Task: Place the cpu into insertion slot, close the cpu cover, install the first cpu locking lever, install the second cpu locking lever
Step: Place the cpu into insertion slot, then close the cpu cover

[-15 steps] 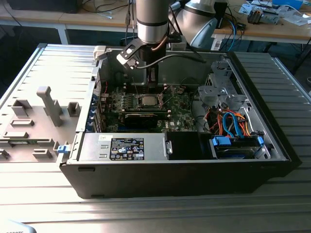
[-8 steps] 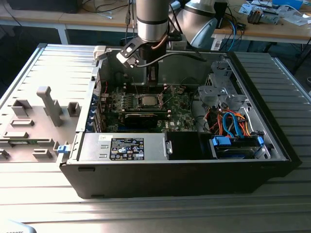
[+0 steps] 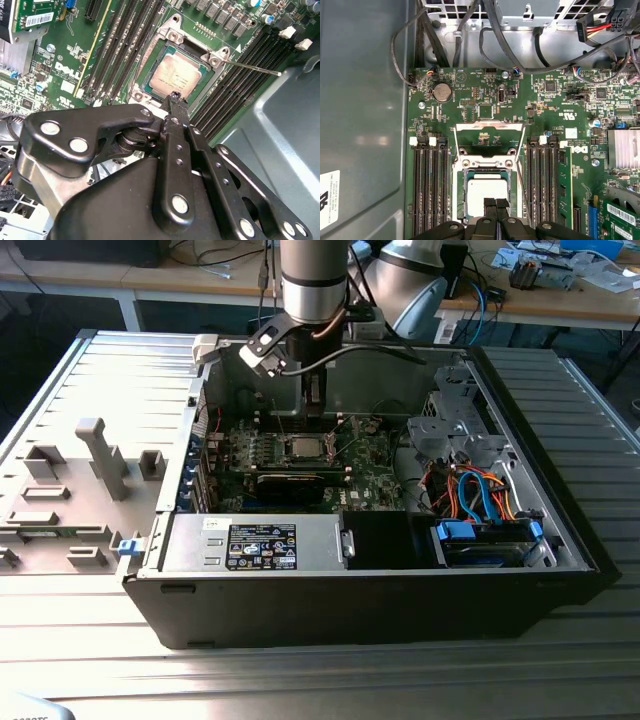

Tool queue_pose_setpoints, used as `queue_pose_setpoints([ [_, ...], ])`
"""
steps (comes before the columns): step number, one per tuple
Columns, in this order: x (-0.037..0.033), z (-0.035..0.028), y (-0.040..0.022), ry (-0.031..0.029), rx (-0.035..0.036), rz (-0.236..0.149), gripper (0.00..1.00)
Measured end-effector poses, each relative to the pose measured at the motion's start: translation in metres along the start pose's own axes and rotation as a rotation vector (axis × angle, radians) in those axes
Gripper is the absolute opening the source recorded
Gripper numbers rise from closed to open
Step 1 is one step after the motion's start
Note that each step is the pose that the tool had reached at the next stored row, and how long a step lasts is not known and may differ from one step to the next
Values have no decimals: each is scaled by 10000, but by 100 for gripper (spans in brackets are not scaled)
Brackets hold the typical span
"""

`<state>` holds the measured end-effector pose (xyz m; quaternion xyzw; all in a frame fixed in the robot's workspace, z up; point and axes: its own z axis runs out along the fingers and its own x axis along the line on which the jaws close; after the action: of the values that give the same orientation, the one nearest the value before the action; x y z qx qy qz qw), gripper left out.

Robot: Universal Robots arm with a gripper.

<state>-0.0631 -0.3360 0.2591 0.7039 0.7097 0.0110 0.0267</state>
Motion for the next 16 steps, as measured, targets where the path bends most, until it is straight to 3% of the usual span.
queue_pose_setpoints([
  [7,-1,-47,3,-3,0,0,11],
  [16,-1,-52,3,-5,0,0,11],
])
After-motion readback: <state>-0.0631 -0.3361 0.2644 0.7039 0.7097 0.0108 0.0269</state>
